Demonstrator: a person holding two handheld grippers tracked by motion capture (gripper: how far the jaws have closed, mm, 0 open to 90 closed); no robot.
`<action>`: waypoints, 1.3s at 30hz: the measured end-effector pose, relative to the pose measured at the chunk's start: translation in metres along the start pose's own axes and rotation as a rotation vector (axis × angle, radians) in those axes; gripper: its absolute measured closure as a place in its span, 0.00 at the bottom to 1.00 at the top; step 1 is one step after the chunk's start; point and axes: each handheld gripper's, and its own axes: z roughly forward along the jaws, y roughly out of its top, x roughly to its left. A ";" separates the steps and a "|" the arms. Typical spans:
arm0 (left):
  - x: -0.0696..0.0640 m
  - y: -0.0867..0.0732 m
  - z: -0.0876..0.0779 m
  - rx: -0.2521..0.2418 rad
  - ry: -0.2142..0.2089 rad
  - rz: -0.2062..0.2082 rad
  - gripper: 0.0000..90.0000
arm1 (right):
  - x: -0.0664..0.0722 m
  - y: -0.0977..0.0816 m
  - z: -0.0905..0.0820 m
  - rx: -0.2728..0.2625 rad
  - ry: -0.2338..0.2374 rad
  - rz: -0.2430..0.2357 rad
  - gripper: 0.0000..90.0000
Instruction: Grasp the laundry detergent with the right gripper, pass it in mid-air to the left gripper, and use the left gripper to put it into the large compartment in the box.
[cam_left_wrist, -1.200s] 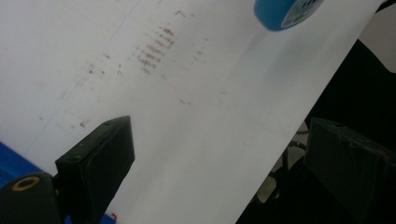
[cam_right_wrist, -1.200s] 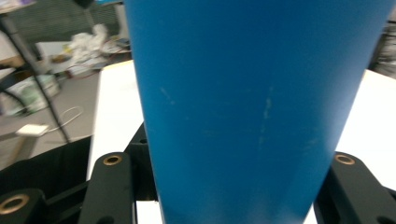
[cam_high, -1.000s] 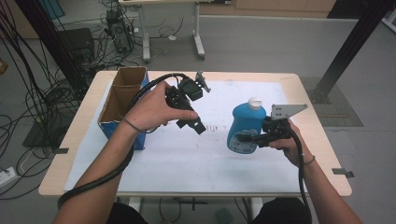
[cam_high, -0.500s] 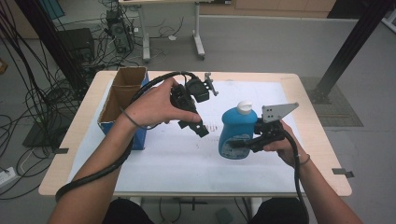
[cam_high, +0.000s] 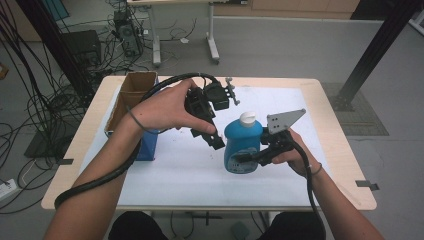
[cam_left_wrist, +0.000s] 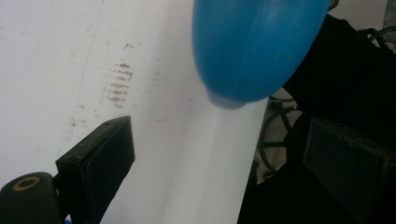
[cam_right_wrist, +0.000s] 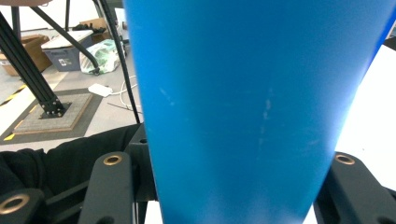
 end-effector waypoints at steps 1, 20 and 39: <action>0.000 0.000 0.000 0.000 0.000 0.000 0.10 | 0.000 0.000 0.000 0.000 0.000 0.000 0.50; -0.015 0.032 0.007 0.037 0.003 0.076 0.10 | 0.003 0.006 0.017 0.003 0.036 -0.011 0.50; -0.016 0.036 0.010 0.044 0.005 0.073 0.10 | 0.003 0.009 0.021 0.017 0.042 -0.021 0.50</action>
